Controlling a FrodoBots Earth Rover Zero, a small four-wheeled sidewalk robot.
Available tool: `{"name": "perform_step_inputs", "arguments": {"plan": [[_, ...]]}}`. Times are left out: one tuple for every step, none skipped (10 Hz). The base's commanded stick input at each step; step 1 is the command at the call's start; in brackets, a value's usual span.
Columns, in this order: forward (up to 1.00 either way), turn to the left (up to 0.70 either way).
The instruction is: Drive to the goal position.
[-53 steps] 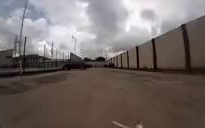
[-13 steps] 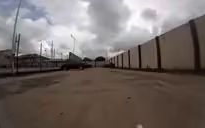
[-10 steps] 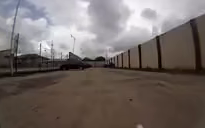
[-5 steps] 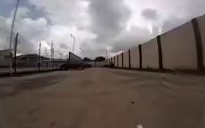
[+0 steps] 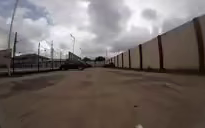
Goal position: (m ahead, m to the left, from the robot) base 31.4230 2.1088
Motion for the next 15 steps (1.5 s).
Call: {"name": "perform_step_inputs", "arguments": {"plan": [[0.3,0.0],[0.3,0.0],[0.3,0.0],[0.3,0.0],[0.3,0.0],[0.3,0.0],[0.3,0.0],[0.3,0.0],[0.3,0.0],[0.3,0.0],[0.3,0.0],[0.3,0.0],[0.3,0.0],[0.3,0.0],[0.3,0.0]]}}
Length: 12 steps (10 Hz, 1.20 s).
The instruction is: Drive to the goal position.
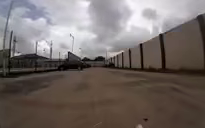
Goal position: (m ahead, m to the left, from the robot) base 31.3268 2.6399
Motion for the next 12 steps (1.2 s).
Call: {"name": "perform_step_inputs", "arguments": {"plan": [[0.3,0.0],[0.3,0.0],[0.3,0.0],[0.3,0.0],[0.3,0.0],[0.3,0.0],[0.3,0.0],[0.3,0.0],[0.3,0.0],[0.3,0.0],[0.3,0.0],[0.3,0.0]]}}
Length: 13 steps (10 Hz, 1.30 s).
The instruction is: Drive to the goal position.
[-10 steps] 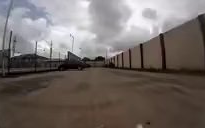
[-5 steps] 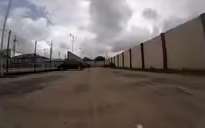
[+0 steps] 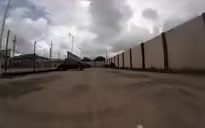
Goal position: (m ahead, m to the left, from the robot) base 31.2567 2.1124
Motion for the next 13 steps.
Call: {"name": "perform_step_inputs", "arguments": {"plan": [[0.3,0.0],[0.3,0.0],[0.3,0.0],[0.3,0.0],[0.3,0.0],[0.3,0.0],[0.3,0.0],[0.3,0.0],[0.3,0.0],[0.3,0.0],[0.3,0.0],[0.3,0.0],[0.3,0.0]]}}
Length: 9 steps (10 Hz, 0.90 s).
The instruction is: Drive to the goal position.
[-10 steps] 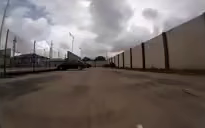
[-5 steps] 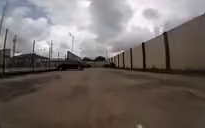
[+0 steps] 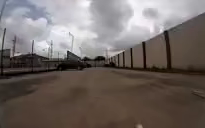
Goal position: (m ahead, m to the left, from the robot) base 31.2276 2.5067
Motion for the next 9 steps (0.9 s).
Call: {"name": "perform_step_inputs", "arguments": {"plan": [[0.3,0.0],[0.3,0.0],[0.3,0.0],[0.3,0.0],[0.3,0.0],[0.3,0.0],[0.3,0.0],[0.3,0.0],[0.3,0.0]]}}
